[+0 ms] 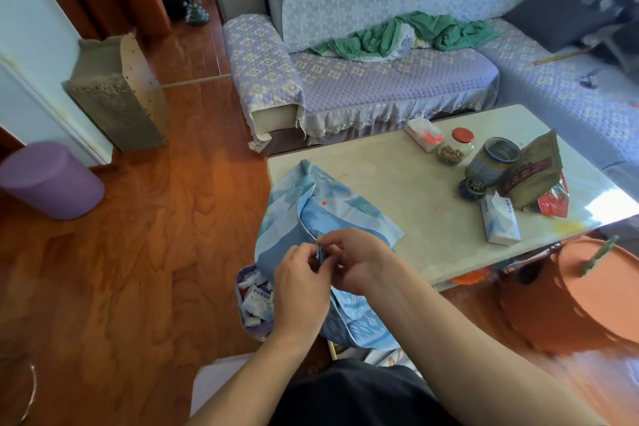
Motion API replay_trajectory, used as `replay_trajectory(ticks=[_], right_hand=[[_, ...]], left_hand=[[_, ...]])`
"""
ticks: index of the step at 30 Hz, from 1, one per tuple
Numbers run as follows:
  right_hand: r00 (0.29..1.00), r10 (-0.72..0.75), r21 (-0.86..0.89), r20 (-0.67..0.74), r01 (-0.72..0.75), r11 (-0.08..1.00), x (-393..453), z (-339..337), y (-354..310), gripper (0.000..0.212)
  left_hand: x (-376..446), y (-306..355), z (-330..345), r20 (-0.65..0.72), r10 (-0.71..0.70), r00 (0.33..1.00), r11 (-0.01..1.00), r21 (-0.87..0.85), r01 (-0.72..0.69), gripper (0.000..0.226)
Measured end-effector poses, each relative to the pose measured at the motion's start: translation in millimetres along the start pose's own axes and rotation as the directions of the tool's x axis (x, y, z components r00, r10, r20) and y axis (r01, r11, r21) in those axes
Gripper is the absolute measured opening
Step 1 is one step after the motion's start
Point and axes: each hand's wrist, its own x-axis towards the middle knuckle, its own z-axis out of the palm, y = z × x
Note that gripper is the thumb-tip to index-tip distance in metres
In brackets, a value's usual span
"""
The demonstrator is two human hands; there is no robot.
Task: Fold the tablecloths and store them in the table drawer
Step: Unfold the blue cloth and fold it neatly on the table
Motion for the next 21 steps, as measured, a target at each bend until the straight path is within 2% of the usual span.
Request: replay_trajectory(ticks=[4,8,14,17,19,21], right_hand=[[0.996,0.057,0.107,0.068,-0.064,0.992,-2,-5,-3,0.008],[0.99,0.08,0.155,0.115,-0.098,0.983,-3,-12,-2,0.009],[0.991,0.087,0.208,0.104,-0.107,0.972,3,-11,3,0.018],[0.983,-0.019,0.186,0.184,-0.016,0.982,8,-15,6,0.016],[0.955,-0.16,0.125,0.249,0.132,0.983,14,-33,3,0.009],[0.947,-0.307,-0.072,0.091,0.314,0.947,30,-75,-4,0.008]], left_hand=[[-2,-3,3,-0.09,0.077,0.993,0.996,0.049,-0.072,0.009],[-5,-9,8,-0.125,0.161,0.979,0.985,0.084,-0.152,0.013],[-7,-11,16,-0.185,0.228,0.956,0.969,0.137,-0.205,0.019],[3,-7,10,-0.185,0.253,0.95,0.966,0.106,-0.236,0.031],[23,2,2,-0.15,0.268,0.952,0.96,0.129,-0.25,0.035],[52,19,-3,-0.112,0.254,0.961,0.953,0.197,-0.229,0.034]])
